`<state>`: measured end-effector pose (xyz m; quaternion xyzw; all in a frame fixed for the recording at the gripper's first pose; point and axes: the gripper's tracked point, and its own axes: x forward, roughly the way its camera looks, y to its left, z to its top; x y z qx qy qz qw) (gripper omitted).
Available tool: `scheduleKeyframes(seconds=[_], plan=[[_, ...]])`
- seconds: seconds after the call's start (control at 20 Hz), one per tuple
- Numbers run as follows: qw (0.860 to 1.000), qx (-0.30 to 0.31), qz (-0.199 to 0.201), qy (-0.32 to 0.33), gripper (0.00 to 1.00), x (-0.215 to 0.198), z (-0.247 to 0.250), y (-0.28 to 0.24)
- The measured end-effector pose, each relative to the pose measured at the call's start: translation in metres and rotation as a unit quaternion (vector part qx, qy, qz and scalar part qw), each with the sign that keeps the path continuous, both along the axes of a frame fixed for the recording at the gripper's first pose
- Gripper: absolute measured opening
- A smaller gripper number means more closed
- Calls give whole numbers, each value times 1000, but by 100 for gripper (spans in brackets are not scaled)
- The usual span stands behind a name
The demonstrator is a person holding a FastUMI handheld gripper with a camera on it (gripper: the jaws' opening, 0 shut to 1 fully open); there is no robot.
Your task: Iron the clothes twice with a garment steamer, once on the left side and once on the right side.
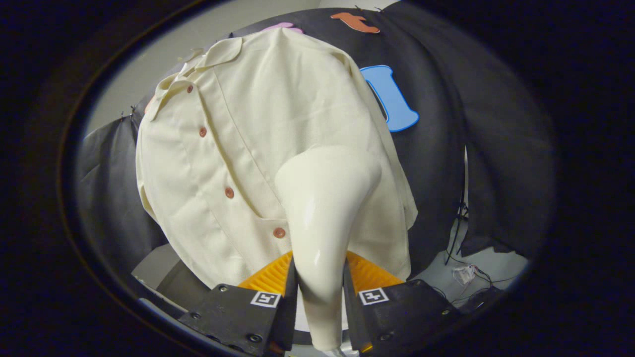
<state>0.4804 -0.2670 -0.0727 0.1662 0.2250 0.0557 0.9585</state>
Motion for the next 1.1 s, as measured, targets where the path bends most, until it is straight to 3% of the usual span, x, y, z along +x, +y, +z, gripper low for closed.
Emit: scheduleKeyframes(seconds=[1.1], plan=[[994,86,-15,69,43,-58,-145,-23]])
